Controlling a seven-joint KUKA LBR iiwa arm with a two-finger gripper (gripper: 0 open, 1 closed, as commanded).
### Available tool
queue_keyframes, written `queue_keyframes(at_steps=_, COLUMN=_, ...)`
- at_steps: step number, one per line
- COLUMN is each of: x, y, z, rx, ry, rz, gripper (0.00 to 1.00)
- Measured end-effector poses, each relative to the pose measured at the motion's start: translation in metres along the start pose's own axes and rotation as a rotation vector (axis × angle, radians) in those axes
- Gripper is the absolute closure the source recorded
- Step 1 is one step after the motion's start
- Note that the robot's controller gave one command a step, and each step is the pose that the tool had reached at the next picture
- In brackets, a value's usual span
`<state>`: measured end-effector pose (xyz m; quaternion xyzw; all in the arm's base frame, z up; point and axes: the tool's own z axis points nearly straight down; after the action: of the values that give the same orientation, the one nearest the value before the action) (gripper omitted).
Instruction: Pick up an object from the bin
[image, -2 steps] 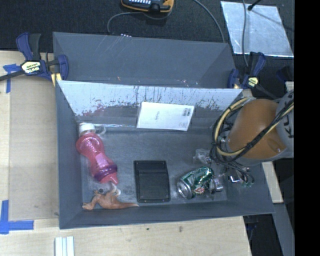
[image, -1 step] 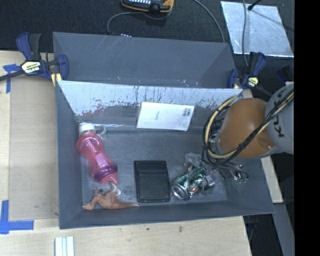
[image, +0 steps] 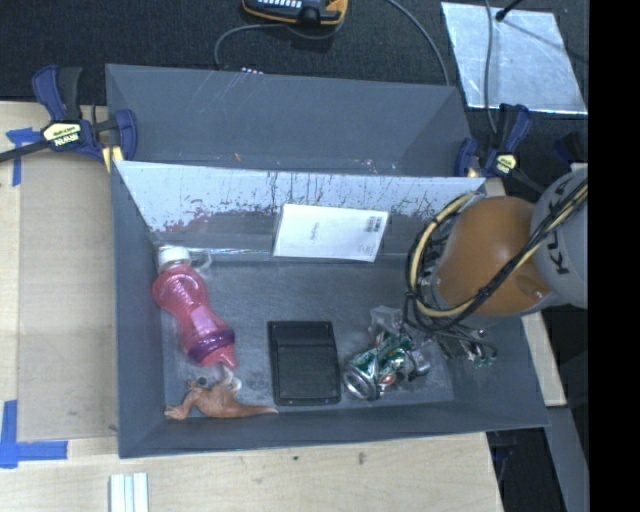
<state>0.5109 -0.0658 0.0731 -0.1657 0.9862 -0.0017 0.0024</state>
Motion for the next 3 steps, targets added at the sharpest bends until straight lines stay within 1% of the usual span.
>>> queue_keyframes(at_steps=1, x=0.0000, y=0.0000, z=-0.0001, rx=0.000, ry=0.000, rz=0.000, gripper=1.00)
queue_keyframes(at_steps=2, x=-0.0001, y=0.0005, z=0.0026, rx=0.000, ry=-0.003, rz=0.000, gripper=0.00)
queue_keyframes(at_steps=3, x=0.0006, y=0.0005, z=0.0030, rx=-0.001, ry=0.000, rz=0.000, gripper=1.00)
